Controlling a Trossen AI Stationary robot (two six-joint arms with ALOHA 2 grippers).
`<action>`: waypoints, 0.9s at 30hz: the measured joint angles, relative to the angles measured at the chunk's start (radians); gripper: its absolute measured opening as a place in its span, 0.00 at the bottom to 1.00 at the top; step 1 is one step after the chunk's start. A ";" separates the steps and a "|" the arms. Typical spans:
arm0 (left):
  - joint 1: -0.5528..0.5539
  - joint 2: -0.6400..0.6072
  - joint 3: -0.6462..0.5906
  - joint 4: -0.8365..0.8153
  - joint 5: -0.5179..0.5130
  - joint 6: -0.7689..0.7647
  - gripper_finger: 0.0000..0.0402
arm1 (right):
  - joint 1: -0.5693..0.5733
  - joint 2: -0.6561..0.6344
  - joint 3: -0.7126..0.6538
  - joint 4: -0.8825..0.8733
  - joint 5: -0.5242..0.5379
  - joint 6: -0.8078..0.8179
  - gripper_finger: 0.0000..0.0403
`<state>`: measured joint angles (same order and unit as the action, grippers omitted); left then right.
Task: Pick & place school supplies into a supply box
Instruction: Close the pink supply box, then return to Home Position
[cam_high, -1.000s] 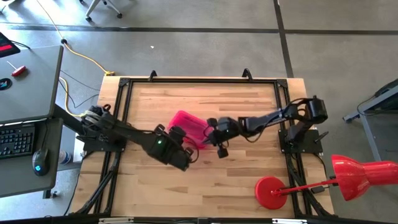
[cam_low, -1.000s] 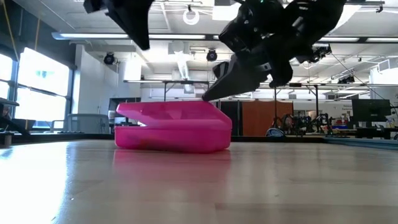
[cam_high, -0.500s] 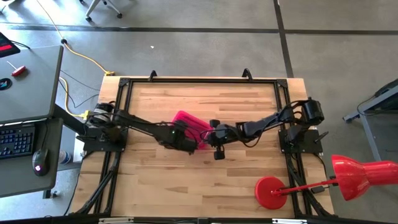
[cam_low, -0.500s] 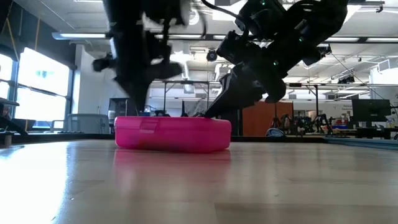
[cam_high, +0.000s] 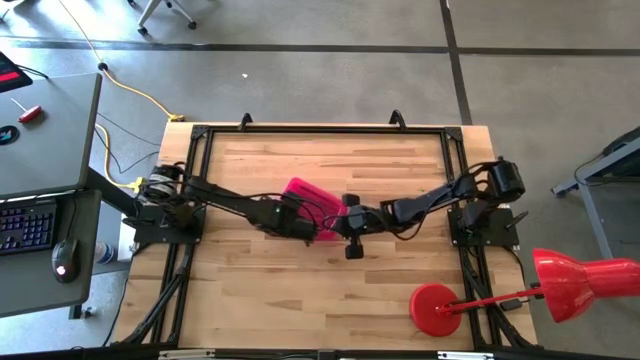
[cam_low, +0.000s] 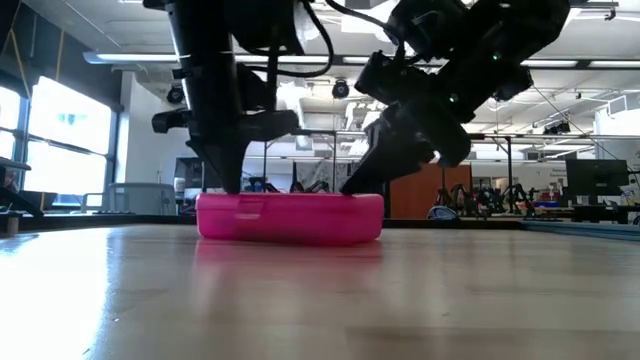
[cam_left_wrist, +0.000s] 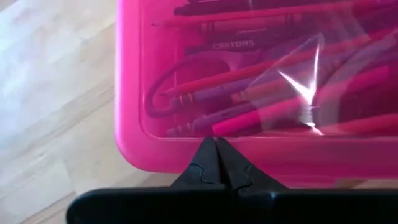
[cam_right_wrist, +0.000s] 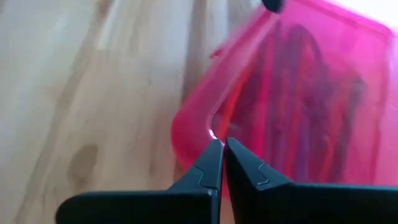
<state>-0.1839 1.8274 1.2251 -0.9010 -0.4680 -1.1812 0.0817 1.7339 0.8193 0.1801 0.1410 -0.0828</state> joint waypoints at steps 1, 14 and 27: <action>-0.003 0.001 0.011 -0.005 0.001 0.000 0.03 | 0.001 -0.011 0.000 -0.020 0.028 0.011 0.00; -0.049 0.006 0.053 0.285 0.090 0.126 0.02 | -0.003 -0.331 -0.004 -0.479 0.321 0.093 0.00; -0.073 -0.093 0.053 0.069 -0.043 0.163 0.02 | 0.104 -0.450 -0.002 -0.489 0.280 0.214 0.00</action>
<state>-0.2565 1.7340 1.2781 -0.8318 -0.5109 -1.0184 0.1856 1.2842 0.8177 -0.3093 0.4211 0.1309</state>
